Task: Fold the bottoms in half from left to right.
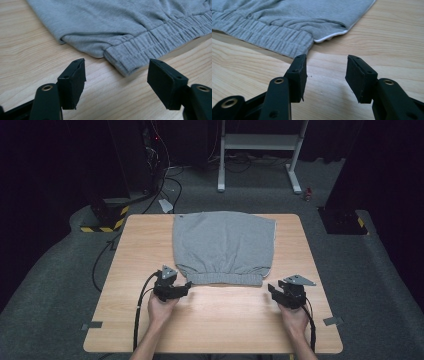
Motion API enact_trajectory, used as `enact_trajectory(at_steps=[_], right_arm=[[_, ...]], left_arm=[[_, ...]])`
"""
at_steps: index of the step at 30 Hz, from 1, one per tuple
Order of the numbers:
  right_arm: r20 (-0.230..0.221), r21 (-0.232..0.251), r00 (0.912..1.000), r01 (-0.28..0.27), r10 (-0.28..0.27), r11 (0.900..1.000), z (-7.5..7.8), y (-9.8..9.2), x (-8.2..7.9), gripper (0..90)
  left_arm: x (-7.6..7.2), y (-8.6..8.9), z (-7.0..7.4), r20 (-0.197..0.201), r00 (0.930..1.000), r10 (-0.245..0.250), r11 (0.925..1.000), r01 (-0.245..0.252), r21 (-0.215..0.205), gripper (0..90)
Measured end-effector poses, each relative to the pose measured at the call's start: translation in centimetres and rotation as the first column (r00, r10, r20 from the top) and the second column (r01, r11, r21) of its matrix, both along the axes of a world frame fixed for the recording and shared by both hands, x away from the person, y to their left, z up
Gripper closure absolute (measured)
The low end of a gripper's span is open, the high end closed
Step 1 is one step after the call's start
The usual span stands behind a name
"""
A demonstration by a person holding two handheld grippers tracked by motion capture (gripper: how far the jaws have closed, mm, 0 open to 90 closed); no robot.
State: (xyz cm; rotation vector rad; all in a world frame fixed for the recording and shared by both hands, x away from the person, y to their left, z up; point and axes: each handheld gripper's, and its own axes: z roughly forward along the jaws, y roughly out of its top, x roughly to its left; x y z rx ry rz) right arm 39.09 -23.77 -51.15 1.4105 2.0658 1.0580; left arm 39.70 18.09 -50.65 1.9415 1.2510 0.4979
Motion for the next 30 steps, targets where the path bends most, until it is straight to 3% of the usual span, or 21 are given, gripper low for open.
enact_trajectory(at_steps=[2, 5, 10, 13, 16, 20, 25, 30], right_arm=[[-0.012, -0.008, 0.9999, -0.012, 0.012, 1.0, -0.2, 0.4, 0.2, 52.7], [-0.017, -0.01, 0.9996, -0.024, 0.024, 1.0, -0.2, 0.8, 0.4, 53.5], [-0.013, -0.017, 0.9988, -0.046, 0.046, 0.999, 0.1, 2.2, 1.2, 55.4], [-0.014, -0.031, 0.9997, -0.022, 0.022, 0.999, 0.1, 2.9, 1.6, 54.3], [-0.014, -0.034, 0.9996, -0.026, 0.025, 0.999, 0.2, 3.7, 2.1, 54.0], [-0.003, -0.034, 0.9996, -0.028, 0.028, 0.999, 0.3, 4.7, 2.8, 53.4], [-0.006, -0.047, 0.9993, -0.037, 0.036, 0.998, 0.2, 6.0, 3.6, 52.9], [-0.024, -0.058, 0.9993, -0.029, 0.028, 0.998, -0.4, 6.5, 4.1, 52.0]], left_arm=[[0.5, -0.7, 0.3, 0.002, 0.9999, -0.01, 0.9999, 0.01, 0.011, 33.8], [0.6, -0.9, 0.4, 0.019, 0.9998, -0.006, 1.0, 0.006, -0.007, 35.6], [1.6, -1.8, 0.4, 0.007, 1.0, -0.003, 1.0, 0.003, -0.008, 36.6], [2.1, -2.3, 0.4, 0.024, 0.9997, 0.006, 0.9999, -0.006, -0.009, 37.1], [2.6, -2.8, 0.0, 0.014, 0.9997, 0.018, 0.9996, -0.018, -0.021, 37.5], [2.8, -3.3, -0.6, 0.001, 0.9998, 0.02, 0.9998, -0.02, 0.003, 37.8], [3.0, -3.3, -0.7, 0.007, 0.9995, 0.03, 0.9995, -0.03, 0.0, 38.7], [3.0, -3.7, -1.0, 0.009, 0.9996, 0.027, 0.9985, -0.027, 0.048, 38.6]])
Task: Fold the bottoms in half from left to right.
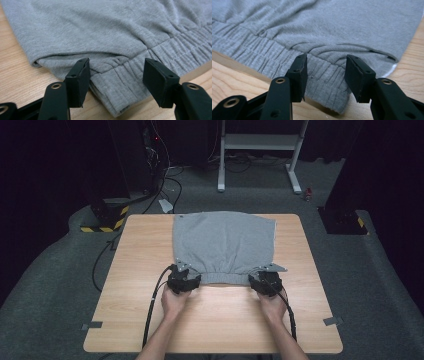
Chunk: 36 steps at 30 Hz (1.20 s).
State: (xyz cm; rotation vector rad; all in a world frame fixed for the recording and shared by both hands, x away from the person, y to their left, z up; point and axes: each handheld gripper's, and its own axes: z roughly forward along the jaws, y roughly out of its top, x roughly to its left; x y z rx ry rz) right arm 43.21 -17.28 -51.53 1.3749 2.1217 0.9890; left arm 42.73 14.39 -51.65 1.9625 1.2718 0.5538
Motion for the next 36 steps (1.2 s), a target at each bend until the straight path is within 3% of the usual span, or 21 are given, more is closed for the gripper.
enact_trajectory(at_steps=[3, 7, 13, 18, 19, 21, 36], right_arm=[[-0.007, -0.011, 1.0, -0.003, 0.003, 1.0, -0.2, 0.1, 0.0, 51.4], [0.009, -0.07, 0.9991, -0.041, 0.041, 0.997, -0.3, 0.3, 0.0, 51.2], [0.019, -0.057, 0.999, -0.039, 0.04, 0.998, -0.5, 0.2, -0.2, 51.3], [0.027, -0.061, 0.9985, -0.047, 0.049, 0.997, -0.6, 0.1, -0.6, 51.2], [0.028, -0.058, 0.9983, -0.049, 0.05, 0.997, -0.6, 0.0, -0.8, 51.2], [0.027, -0.056, 0.9984, -0.048, 0.05, 0.997, -0.6, -0.1, -1.0, 51.2], [0.028, -0.064, 0.9971, -0.069, 0.07, 0.996, -0.6, -0.3, -2.3, 51.3]], left_arm=[[0.0, -0.1, -0.1, 0.003, 1.0, -0.004, 0.9998, 0.004, 0.019, 38.6], [-0.3, -0.5, -0.2, 0.022, 0.9996, -0.02, 0.9964, 0.018, 0.082, 38.6], [-0.4, -0.3, -0.3, 0.022, 0.999, -0.038, 0.9946, 0.036, 0.097, 38.7], [-0.8, 0.0, -0.7, 0.025, 0.9993, -0.027, 0.998, 0.025, 0.058, 39.0], [-0.9, 0.5, -0.9, 0.004, 0.9998, -0.018, 0.9998, 0.018, 0.007, 38.9], [-0.9, 0.6, -1.0, -0.004, 0.9998, -0.017, 0.9998, 0.017, -0.014, 38.9], [-2.5, 0.5, -1.0, 0.004, 0.999, -0.045, 0.999, 0.045, -0.003, 39.6]])
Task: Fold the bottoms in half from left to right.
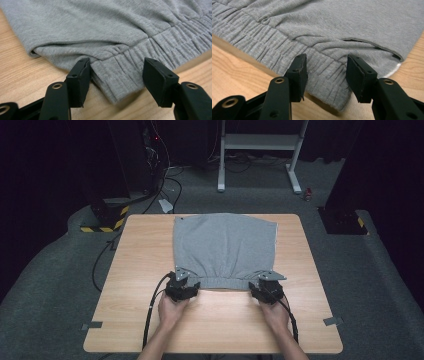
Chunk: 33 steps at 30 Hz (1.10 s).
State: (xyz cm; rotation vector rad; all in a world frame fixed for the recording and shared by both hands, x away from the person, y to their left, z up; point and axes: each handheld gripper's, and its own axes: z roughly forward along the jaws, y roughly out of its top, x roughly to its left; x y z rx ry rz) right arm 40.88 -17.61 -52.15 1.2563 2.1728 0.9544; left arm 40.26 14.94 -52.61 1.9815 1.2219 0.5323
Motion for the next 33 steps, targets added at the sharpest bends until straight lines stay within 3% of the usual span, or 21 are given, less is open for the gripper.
enact_trajectory(at_steps=[33], right_arm=[[0.011, 0.001, 0.9982, -0.059, 0.059, 0.998, -0.1, -0.6, -5.8, 51.1]], left_arm=[[-5.6, 0.0, 0.0, 0.023, 0.9988, -0.044, 0.9988, 0.044, 0.022, 40.9]])
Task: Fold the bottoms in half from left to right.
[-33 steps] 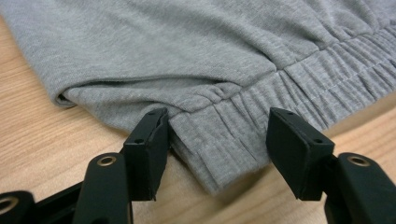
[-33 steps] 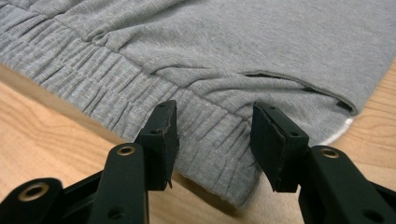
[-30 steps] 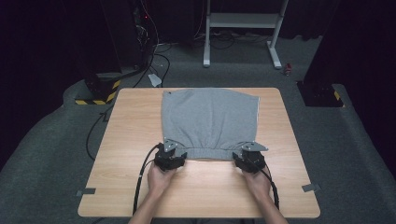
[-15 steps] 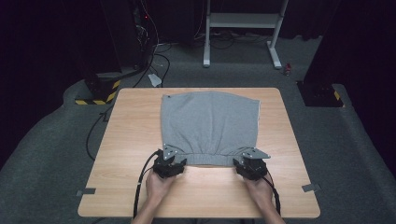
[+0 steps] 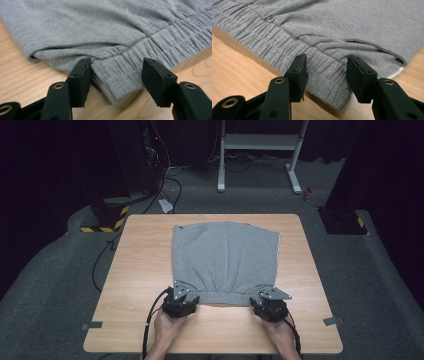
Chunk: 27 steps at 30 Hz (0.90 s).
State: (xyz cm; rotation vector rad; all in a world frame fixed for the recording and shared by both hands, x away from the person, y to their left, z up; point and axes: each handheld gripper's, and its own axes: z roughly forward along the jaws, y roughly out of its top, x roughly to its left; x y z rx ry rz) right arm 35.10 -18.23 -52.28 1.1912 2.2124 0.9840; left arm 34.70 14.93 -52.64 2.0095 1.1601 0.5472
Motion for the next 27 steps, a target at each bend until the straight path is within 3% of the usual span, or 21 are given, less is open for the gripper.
enact_trajectory(at_steps=[12, 24, 27], right_arm=[[-0.001, 0.002, 0.9998, -0.019, 0.019, 1.0, 0.0, -0.2, -1.6, 51.1], [-0.003, 0.006, 0.9996, -0.029, 0.029, 1.0, 0.0, -0.4, -3.1, 51.1], [-0.004, 0.006, 0.9996, -0.029, 0.029, 1.0, 0.0, -0.5, -3.5, 51.1]], left_arm=[[-2.1, -0.2, 0.0, 0.013, 0.9999, 0.002, 1.0, -0.002, 0.008, 40.8], [-3.5, 0.0, 0.0, -0.005, 0.9999, -0.016, 0.9999, 0.016, -0.003, 40.4], [-4.1, -0.2, 0.0, 0.004, 0.9998, -0.017, 0.9998, 0.017, 0.012, 40.0]])
